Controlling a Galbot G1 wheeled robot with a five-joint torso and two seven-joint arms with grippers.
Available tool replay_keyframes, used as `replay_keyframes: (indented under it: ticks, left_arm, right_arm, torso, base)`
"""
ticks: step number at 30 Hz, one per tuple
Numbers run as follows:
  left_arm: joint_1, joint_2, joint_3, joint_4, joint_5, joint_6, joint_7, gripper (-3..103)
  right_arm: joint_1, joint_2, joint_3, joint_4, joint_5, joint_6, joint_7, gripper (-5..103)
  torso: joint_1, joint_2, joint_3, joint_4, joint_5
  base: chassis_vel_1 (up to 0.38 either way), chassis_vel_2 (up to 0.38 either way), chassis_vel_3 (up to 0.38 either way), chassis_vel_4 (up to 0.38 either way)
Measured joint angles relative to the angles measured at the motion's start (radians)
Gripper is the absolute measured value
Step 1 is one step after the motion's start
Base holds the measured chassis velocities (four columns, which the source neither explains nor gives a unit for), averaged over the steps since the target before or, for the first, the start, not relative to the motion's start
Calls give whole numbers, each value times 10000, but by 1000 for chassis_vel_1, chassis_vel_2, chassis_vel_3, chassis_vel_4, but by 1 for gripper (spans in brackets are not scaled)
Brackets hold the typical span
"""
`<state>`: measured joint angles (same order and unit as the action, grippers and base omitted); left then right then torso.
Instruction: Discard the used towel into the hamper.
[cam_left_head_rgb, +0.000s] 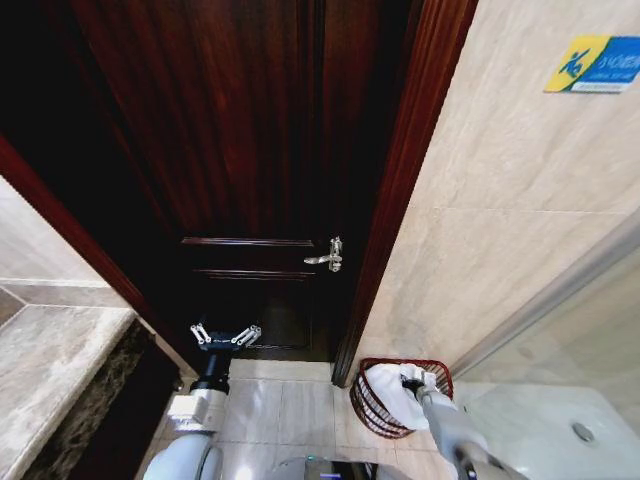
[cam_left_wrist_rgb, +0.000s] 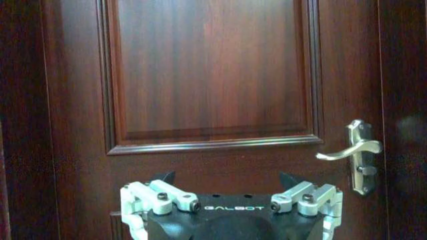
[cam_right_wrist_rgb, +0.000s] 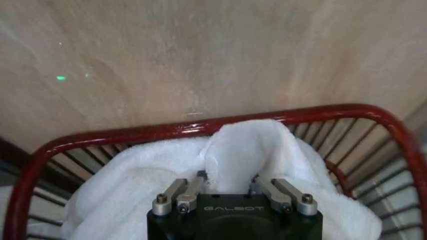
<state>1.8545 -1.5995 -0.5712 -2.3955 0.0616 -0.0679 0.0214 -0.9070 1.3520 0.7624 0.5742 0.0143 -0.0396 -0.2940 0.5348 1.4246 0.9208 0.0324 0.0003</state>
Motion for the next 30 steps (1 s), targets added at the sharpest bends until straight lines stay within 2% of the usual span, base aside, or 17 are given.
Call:
replay_keyframes:
  ticks: [1,2,3,4,5,6,7,8,11,12,13,15,16,17,20,30]
  left_arm:
    - [0,-1,0,0,0,0,0,100]
    - [0,0,1,0,0,0,1,100]
    - [0,-4,0,0,0,0,0,100]
    - [0,-4,0,0,0,0,0,100]
    - [0,-2,-1,-1,0,0,0,100]
    - [0,-5,-1,-1,0,0,-2,100]
    - [0,-5,-1,-1,0,0,-2,100]
    - [0,-1,0,0,0,0,1,100]
    - [0,-1,0,0,0,0,0,100]
    - [0,-1,0,0,0,0,0,100]
    - [0,-1,0,0,0,0,0,100]
    - [0,-2,0,0,0,0,0,100]
    - [0,-2,0,0,0,0,0,100]
    - [0,-2,0,0,0,0,0,100]
    - [0,0,0,0,0,0,0,100]
    - [0,-2,0,0,0,0,0,100]
  right_arm:
    - [-503,-56,-143,968,395,-224,-1,37]
    - [-998,-139,-286,1887,818,-417,9,37]
    - [-1415,-194,-360,2559,1039,-500,14,42]
    - [-1415,-194,-360,2559,1039,-500,14,42]
    - [-1967,-258,-402,3350,1232,-548,26,52]
    - [-2386,-324,-414,3899,1361,-551,29,52]
    - [-2386,-324,-414,3899,1361,-551,29,52]
    - [-2794,-375,-397,4373,1471,-513,29,58]
    - [-3855,-429,-322,5665,1913,-318,21,74]
    - [-3855,-429,-322,5665,1913,-318,21,74]
    - [-4217,-442,-299,6148,2103,-285,17,80]
    - [-4865,-415,-319,7054,2443,-305,5,90]
    - [-4865,-415,-319,7054,2443,-305,5,90]
    - [-5165,-376,-388,7428,2532,-350,-46,95]
    - [-5281,-215,-462,7421,2362,-343,-112,99]
    - [-3983,-24,-903,4775,1724,-466,-170,100]
  torso:
    - [0,0,0,-1,2]
    - [0,0,-2,1,-7]
    - [-1,1,-3,2,-12]
    - [-1,1,-3,2,-12]
    - [-2,1,-2,2,1]
    - [-2,0,-2,2,2]
    - [-2,0,-2,2,2]
    - [-2,0,-3,1,-9]
    - [-2,0,-2,-1,3]
    - [-2,0,-2,-1,3]
    - [-2,1,-3,1,-11]
    - [-2,1,-2,0,-3]
    - [-2,1,-2,0,-3]
    - [-2,1,-3,0,-9]
    - [-2,1,-2,0,-1]
    - [0,1,-1,3,-5]
  base:
    - [0,0,0,0]
    - [0,0,0,0]
    - [0,0,0,0]
    - [0,0,0,0]
    - [0,0,0,0]
    - [0,0,0,0]
    - [0,0,0,0]
    - [0,0,0,0]
    - [0,0,0,0]
    - [0,0,0,0]
    - [0,0,0,0]
    - [0,0,0,0]
    - [0,0,0,0]
    - [0,0,0,0]
    - [0,0,0,0]
    - [0,0,0,0]
